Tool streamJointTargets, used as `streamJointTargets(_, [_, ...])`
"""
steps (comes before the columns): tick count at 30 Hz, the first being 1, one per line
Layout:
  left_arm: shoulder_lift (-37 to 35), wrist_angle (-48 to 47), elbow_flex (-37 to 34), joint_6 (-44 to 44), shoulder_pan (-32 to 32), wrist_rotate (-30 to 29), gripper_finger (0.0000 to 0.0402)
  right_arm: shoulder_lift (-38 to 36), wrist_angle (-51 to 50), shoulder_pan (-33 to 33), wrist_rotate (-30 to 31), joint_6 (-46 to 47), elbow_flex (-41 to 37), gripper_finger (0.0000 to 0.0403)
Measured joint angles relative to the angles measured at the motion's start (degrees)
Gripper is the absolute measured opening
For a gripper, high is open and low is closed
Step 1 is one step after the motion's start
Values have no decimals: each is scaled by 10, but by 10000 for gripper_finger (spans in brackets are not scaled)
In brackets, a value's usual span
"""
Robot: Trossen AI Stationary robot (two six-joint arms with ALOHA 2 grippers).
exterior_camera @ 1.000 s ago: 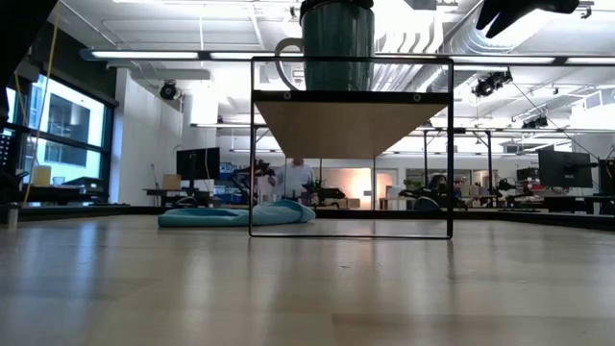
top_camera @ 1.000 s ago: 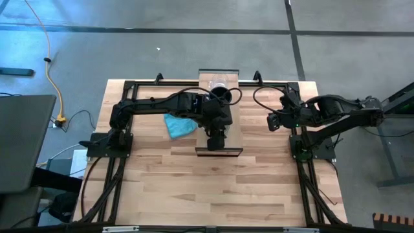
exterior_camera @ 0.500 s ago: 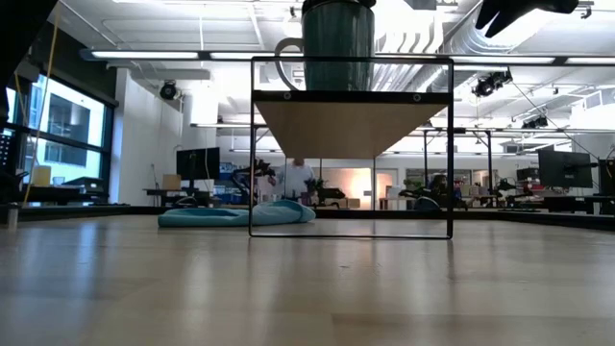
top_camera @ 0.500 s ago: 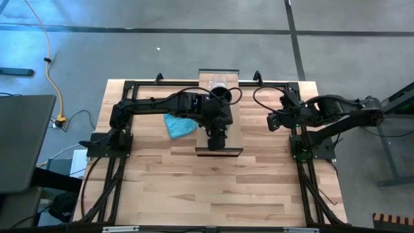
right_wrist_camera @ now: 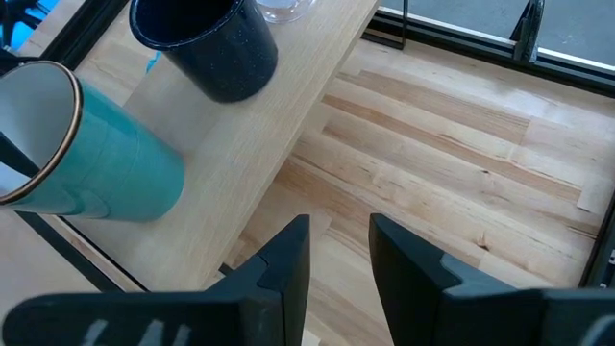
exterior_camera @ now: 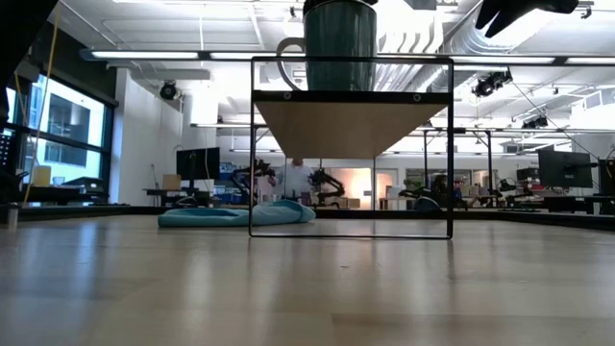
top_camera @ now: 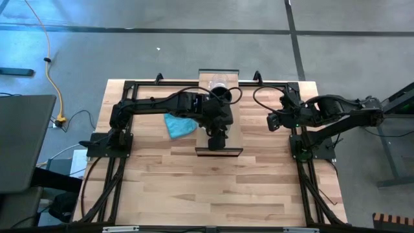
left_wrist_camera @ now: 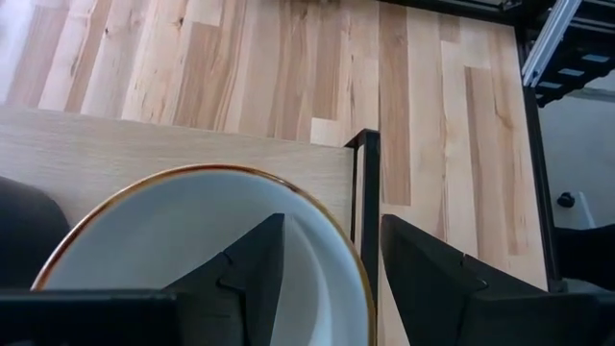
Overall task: Stack small to large cups/mugs on shelf
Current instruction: Put the light blue mug on the shelf
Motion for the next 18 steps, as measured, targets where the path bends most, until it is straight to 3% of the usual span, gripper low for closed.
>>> streamJointTargets(18, [-6, -33, 0, 5, 0, -44, 161, 0, 0, 0, -7, 2, 0, 101])
